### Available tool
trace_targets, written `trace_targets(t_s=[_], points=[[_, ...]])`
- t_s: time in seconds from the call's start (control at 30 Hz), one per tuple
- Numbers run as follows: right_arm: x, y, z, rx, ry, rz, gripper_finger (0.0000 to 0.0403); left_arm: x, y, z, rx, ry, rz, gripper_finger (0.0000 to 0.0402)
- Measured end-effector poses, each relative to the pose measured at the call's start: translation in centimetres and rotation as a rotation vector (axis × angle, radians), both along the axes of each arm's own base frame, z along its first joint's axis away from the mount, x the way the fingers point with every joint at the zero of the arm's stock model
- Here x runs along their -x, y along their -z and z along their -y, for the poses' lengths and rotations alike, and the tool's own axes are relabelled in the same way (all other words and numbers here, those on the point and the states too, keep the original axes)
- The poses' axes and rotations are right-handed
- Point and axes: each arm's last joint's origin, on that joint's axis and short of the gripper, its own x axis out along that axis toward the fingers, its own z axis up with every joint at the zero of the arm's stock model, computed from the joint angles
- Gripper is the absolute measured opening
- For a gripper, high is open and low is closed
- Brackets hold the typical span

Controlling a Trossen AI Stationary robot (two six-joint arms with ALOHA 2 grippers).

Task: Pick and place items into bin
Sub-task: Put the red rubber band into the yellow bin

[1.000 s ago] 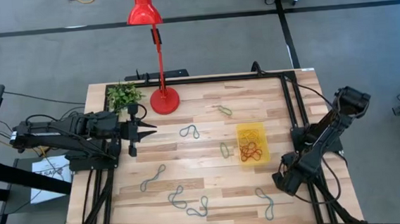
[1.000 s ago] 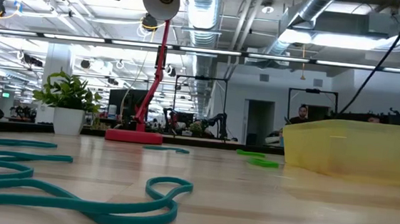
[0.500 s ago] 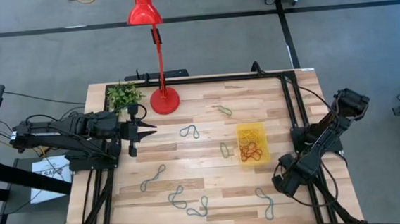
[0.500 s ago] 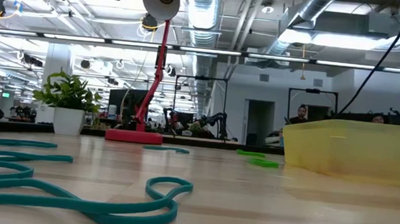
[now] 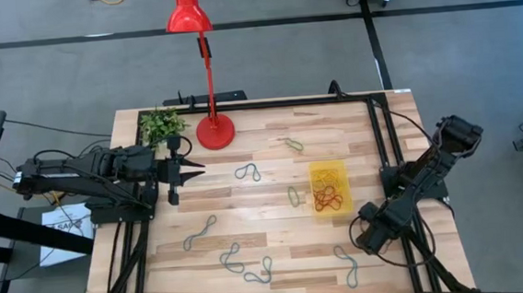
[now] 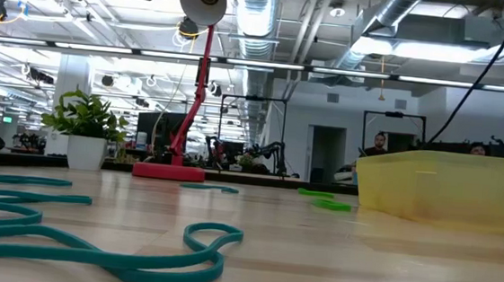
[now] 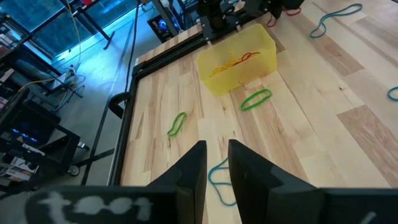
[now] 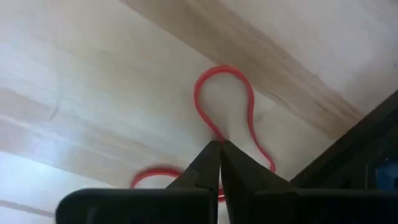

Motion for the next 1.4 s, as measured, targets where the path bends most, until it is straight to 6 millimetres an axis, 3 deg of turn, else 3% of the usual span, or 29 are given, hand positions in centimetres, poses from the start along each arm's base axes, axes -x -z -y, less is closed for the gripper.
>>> trace_targets(t_s=[0.17, 0.43, 0.63, 0.73, 0.9, 1.17, 1.4], points=[[-1.8, -1.5, -0.4, 0.024, 0.001, 0.058, 0.0001, 0.0, 0.0, 0.0, 0.000, 0.000, 0.000, 0.0057], [-6.9, -8.3, -1.0, 0.006, -0.090, 0.247, 0.0000, 0.0, 0.0, 0.0, 0.000, 0.000, 0.001, 0.0057], [-9.8, -14.7, 0.5, 0.210, -0.238, 0.452, 0.0000, 0.0, 0.0, 0.0, -0.005, 0.002, -0.001, 0.0057], [-10.3, -16.6, 2.2, 0.403, -0.292, 0.476, 0.0000, 0.0, 0.0, 0.0, -0.005, 0.002, 0.000, 0.0057], [-10.1, -16.2, 5.0, 0.572, -0.267, 0.356, 0.0000, 0.0, 0.0, 0.0, -0.005, 0.002, -0.001, 0.0057], [-10.8, -11.7, 7.1, 0.402, -0.230, 0.270, 0.0000, 0.0, 0.0, 0.0, -0.005, 0.002, 0.000, 0.0057], [-11.1, -11.0, 8.2, 0.408, -0.186, 0.278, 0.0014, 0.0, 0.0, 0.0, -0.005, 0.002, -0.001, 0.0057]])
